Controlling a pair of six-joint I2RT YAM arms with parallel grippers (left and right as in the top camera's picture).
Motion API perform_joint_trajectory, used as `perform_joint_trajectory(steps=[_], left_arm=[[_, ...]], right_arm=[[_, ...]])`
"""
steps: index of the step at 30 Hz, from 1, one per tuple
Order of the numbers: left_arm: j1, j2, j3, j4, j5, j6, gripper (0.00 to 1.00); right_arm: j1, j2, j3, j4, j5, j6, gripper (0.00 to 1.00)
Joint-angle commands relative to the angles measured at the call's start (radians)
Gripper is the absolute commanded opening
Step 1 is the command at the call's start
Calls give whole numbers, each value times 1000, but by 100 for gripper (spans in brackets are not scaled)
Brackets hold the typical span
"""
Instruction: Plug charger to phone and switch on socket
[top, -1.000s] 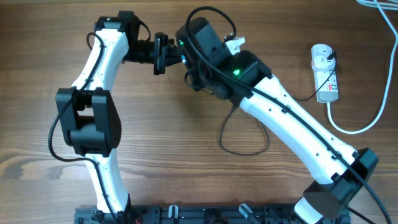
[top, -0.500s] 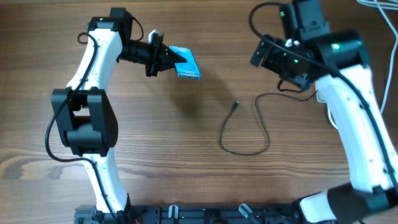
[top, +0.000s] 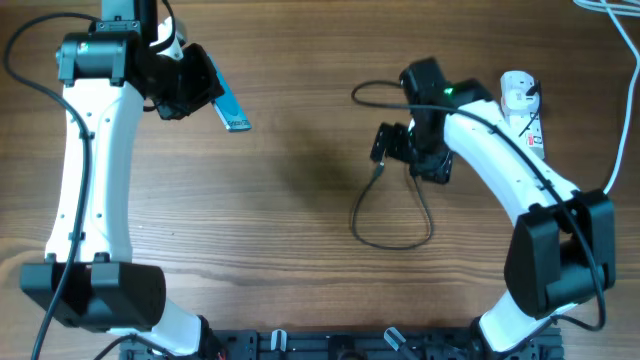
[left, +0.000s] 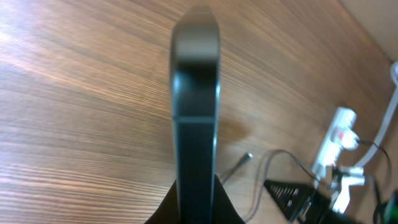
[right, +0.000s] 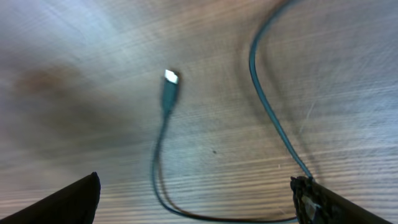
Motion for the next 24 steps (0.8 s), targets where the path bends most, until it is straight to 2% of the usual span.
perform_joint_trajectory(steps=[1, 5, 9, 10, 19, 24], left_arm=[[2, 19, 3, 3, -69, -62, 4], [2, 22, 3, -22, -72, -61, 4], [2, 22, 3, -30, -74, -61, 4], [2, 22, 3, -29, -73, -61, 4], [2, 22, 3, -29, -73, -61, 4], [2, 22, 3, -29, -73, -62, 4]], right_arm=[[56, 40, -42, 29, -16, 5, 99], [134, 72, -42, 92, 72, 162, 86], [138, 72, -42, 106, 138, 212, 68], [138, 72, -42, 112, 145, 222, 66], [138, 78, -43, 164, 172, 253, 60], [138, 149, -43, 193, 137, 275, 59]])
